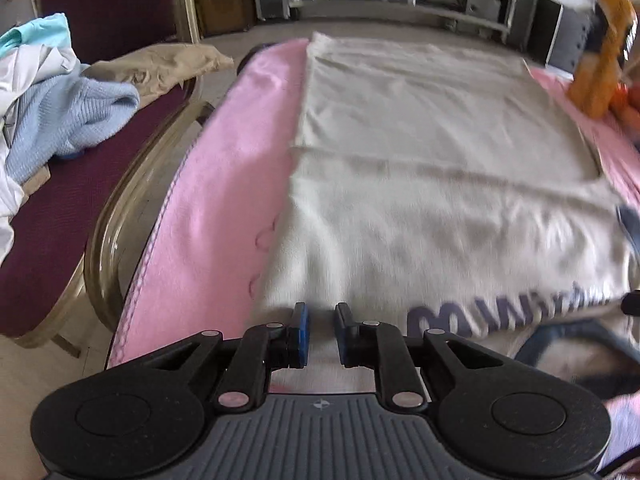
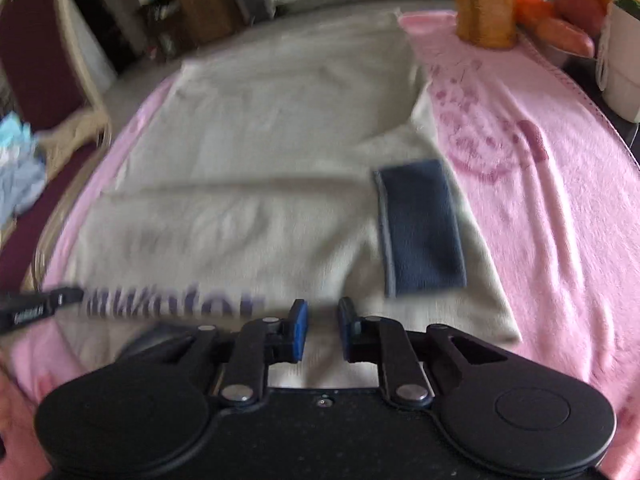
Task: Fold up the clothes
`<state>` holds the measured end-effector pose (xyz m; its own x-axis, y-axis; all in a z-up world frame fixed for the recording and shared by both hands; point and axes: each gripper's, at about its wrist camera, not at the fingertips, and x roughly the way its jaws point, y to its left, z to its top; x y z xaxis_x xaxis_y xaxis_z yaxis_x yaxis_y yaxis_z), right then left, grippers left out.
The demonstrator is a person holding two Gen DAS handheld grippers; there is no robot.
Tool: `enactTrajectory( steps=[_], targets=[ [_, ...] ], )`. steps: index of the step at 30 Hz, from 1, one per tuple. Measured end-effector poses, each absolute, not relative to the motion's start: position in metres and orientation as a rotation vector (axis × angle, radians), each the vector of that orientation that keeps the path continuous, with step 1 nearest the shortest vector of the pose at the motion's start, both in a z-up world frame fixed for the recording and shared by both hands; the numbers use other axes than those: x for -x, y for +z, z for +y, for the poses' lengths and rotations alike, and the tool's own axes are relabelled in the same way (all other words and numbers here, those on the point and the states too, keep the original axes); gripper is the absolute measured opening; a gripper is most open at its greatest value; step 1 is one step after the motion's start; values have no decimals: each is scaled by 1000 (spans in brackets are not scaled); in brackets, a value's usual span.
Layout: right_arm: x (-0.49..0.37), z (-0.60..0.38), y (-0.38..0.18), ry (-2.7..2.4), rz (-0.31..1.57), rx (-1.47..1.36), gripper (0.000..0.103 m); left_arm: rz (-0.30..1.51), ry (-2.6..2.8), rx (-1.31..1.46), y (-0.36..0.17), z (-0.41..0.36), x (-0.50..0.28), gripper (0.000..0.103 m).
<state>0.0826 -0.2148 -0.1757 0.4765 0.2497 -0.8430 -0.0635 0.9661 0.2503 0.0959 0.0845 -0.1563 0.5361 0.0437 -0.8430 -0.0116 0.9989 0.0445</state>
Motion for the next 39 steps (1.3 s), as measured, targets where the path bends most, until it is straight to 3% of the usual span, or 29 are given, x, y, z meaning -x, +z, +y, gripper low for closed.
enactTrajectory(
  steps=[5, 10, 18, 24, 30, 39],
  targets=[
    [-43, -230, -170, 171, 1152, -204, 20, 1058, -50, 12, -150, 85, -64, 15],
    [-30, -250, -155, 140, 1034, -311, 21, 944, -130, 19, -136, 73, -51, 15],
    [-57, -254, -160, -6, 911, -360, 20, 942, -171, -59, -153, 39, -60, 16],
    [-65, -246, -180, -137, 1011, -201, 16, 974, -173, -223, -158, 27, -45, 18],
    [-43, -253, -168, 103, 995, -395, 20, 909, -235, -157, -144, 26, -35, 18],
    [-39, -207, -181, 277, 1153, -208, 27, 988, -295, -280, -155, 8, -31, 18]
  ],
)
